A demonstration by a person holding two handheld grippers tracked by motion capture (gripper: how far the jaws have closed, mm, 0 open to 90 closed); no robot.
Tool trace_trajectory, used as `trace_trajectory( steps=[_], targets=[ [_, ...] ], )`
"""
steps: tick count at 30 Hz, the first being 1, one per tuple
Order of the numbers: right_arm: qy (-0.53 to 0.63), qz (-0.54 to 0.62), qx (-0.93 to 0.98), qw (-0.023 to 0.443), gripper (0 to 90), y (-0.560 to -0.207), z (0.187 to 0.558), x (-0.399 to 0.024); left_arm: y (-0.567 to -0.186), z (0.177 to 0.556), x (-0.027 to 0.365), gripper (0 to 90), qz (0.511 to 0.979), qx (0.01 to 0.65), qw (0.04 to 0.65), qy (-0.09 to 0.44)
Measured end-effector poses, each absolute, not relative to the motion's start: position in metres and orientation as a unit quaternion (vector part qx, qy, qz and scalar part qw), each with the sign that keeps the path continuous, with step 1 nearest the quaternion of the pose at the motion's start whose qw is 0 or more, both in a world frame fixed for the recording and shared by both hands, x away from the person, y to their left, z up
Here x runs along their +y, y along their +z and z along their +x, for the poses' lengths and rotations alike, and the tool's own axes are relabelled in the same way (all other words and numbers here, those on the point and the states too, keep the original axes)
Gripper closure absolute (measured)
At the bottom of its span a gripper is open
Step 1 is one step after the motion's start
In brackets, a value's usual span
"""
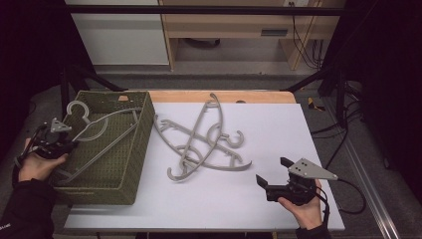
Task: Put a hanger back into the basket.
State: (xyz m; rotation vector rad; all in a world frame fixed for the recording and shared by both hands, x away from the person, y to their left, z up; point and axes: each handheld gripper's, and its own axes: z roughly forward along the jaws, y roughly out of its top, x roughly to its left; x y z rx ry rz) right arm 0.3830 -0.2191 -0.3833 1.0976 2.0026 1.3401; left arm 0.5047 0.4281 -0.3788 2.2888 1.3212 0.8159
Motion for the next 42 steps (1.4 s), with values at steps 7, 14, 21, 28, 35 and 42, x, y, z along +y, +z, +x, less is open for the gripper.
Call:
trace_trajectory(
  steps=[7, 14, 21, 28, 35, 42],
  targets=[
    [0.490, 0.403, 0.734, 0.241, 5.2, -0.383, 0.384, -0.217, -0.382, 0.507, 0.430, 80.4, 0.804, 0.498, 0.191, 0.265],
    [0.493, 0.412, 0.728, 0.240, 8.1, -0.378, 0.391, -0.205, -0.362, 0.492, 0.430, 64.7, 0.774, 0.510, 0.256, 0.275],
    [0.498, 0.417, 0.724, 0.234, 8.8, -0.375, 0.402, -0.188, -0.338, 0.459, 0.402, 47.1, 0.734, 0.471, 0.397, 0.287],
    [0.504, 0.410, 0.725, 0.229, 8.3, -0.374, 0.413, -0.172, -0.342, 0.432, 0.351, 30.7, 0.712, 0.425, 0.488, 0.271],
    [0.525, 0.395, 0.719, 0.225, 6.5, -0.370, 0.417, -0.166, -0.348, 0.413, 0.309, 17.2, 0.715, 0.386, 0.522, 0.260],
    [0.525, 0.398, 0.720, 0.219, 6.2, -0.371, 0.423, -0.158, -0.361, 0.400, 0.284, 13.4, 0.731, 0.361, 0.526, 0.243]
  ],
)
